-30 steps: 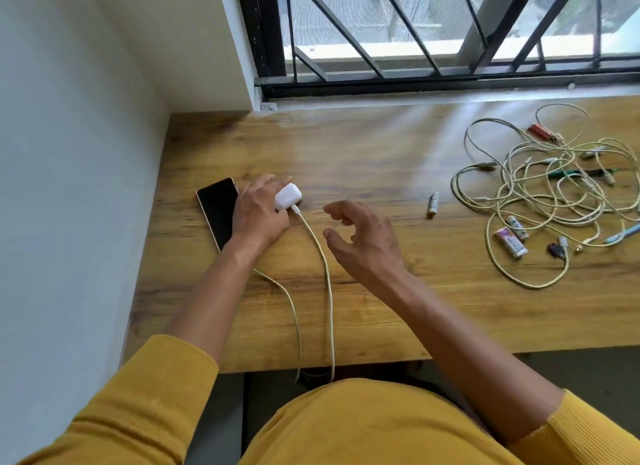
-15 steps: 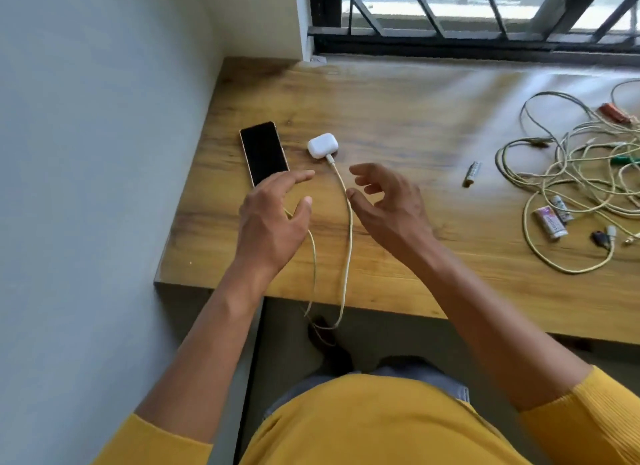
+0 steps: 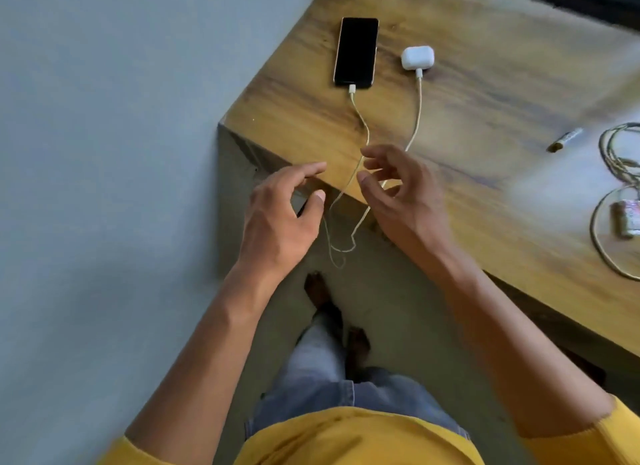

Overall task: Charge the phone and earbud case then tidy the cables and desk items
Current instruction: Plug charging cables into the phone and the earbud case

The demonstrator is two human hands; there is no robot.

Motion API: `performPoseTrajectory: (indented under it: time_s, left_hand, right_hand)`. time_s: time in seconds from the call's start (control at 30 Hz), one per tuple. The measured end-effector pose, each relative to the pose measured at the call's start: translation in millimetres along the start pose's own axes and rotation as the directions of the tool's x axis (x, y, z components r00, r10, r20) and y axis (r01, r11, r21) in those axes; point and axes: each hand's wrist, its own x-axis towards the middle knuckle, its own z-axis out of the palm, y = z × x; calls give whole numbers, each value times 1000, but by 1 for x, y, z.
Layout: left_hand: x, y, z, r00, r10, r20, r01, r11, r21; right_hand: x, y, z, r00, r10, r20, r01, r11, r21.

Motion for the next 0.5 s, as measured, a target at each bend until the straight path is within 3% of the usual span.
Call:
performPoseTrajectory:
  time_s: [0.23, 0.5]
  left_hand:
    - [-47, -34, -3, 992, -88, -86, 89, 996, 4]
    - [-48, -117, 13, 993, -112, -23, 114, 986, 119]
  right_hand:
    - [-33, -2, 52, 996, -7, 93, 0, 997, 75]
    - [-30, 33, 139, 996, 38, 79, -45, 995, 88]
